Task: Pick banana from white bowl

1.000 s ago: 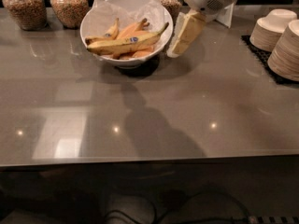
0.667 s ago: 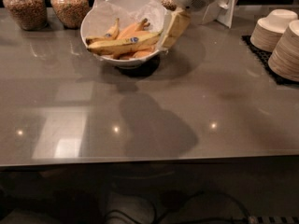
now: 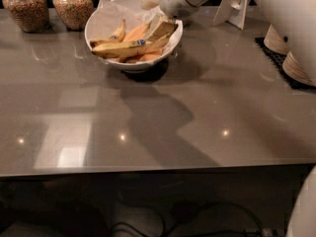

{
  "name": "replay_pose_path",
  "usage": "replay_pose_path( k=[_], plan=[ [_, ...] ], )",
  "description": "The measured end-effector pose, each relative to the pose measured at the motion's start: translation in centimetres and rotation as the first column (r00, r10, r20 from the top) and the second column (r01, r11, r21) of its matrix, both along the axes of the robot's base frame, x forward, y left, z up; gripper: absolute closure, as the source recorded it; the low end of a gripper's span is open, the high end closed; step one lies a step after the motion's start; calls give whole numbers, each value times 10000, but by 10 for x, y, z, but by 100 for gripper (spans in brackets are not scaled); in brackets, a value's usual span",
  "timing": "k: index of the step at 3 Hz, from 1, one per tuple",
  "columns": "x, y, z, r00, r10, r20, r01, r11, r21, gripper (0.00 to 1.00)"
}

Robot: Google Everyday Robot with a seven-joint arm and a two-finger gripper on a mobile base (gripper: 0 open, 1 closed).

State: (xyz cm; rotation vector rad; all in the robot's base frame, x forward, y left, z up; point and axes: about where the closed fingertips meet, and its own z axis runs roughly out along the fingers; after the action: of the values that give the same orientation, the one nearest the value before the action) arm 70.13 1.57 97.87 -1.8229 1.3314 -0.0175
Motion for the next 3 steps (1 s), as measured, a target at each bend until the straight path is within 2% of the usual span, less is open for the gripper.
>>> replay_pose_path(
  k=[1,3],
  plan=[
    [5,13,-18,9993,203,-299,-201,9998,73,56],
    [0,39,-44,9929,737,-935,-714,9971,275,54]
  ],
)
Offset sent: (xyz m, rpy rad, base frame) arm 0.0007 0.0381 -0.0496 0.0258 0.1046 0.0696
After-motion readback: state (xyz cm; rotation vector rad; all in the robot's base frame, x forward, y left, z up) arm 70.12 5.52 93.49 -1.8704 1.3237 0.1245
